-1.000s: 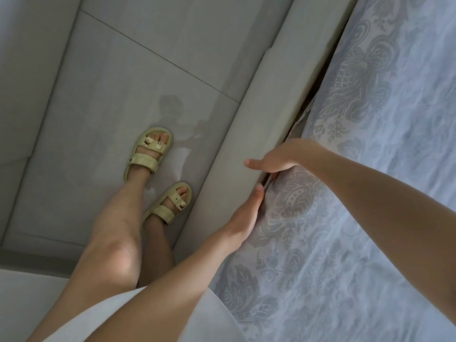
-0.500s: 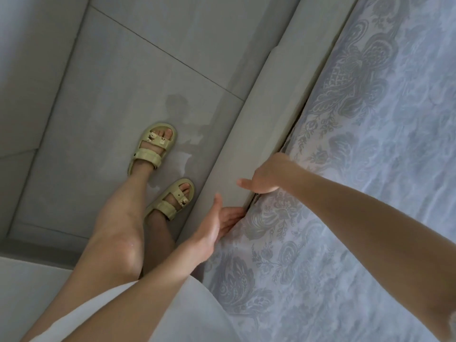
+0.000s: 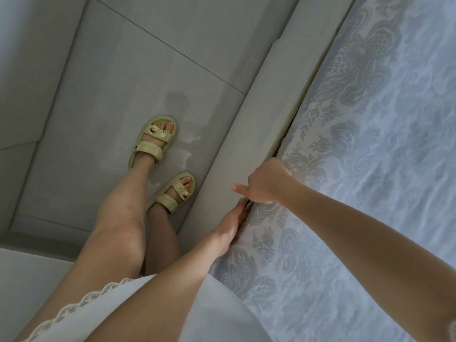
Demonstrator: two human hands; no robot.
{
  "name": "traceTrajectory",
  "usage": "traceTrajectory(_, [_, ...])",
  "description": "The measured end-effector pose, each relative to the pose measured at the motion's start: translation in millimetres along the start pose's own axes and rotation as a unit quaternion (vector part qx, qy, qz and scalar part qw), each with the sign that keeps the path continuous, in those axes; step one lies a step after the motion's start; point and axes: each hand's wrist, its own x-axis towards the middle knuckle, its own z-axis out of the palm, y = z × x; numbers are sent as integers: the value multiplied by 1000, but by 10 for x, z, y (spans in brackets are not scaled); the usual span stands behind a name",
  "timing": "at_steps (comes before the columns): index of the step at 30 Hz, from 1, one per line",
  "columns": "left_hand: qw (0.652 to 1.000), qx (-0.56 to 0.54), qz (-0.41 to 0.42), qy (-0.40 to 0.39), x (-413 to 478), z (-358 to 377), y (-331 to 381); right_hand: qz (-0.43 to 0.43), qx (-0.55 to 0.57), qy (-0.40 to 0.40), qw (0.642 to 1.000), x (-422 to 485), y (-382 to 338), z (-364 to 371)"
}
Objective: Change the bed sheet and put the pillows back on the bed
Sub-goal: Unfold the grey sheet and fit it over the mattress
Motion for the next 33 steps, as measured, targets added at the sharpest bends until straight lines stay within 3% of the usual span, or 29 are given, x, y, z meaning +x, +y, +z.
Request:
traceTrajectory(3, [998,50,-5,36,-42,-92,69,28,8,-51,998,115,-22,-70])
traceTrajectory(6, [988,34,68,132,-168,-282,0,10,30,13,999,87,-26,-47])
traceTrajectory(8, [976,56,93,191,-287,-380,-110,13,106,90,990,-4,-23,-23])
traceTrajectory(10, [966,86,93,224,-349,-435,-208,18,259,152,954,-128,-42,7])
traceTrajectory(13, [956,116,105,247,-382,-350,-150,24,474,228,850,-388,-131,75])
traceTrajectory(16, [945,176,129,244,-353,-161,33,45,667,250,700,-633,-225,276])
traceTrajectory(20, [931,260,155,203,-406,131,237,42,876,262,402,-903,-436,605])
traceTrajectory(24, [895,347,188,210,-465,379,418,65,948,256,177,-1082,-777,907])
traceTrajectory(29, [842,489,131,186,-442,452,641,145,955,249,-78,-1088,-1297,1098])
traceTrajectory(30, [805,555,123,172,-449,458,689,151,949,245,-125,-1085,-1384,1093])
traceTrajectory(31, [738,646,115,156,-469,477,738,155,943,236,-174,-1083,-1472,1074])
traceTrajectory(33, [551,820,110,112,-525,545,802,163,922,205,-284,-1078,-1646,1010])
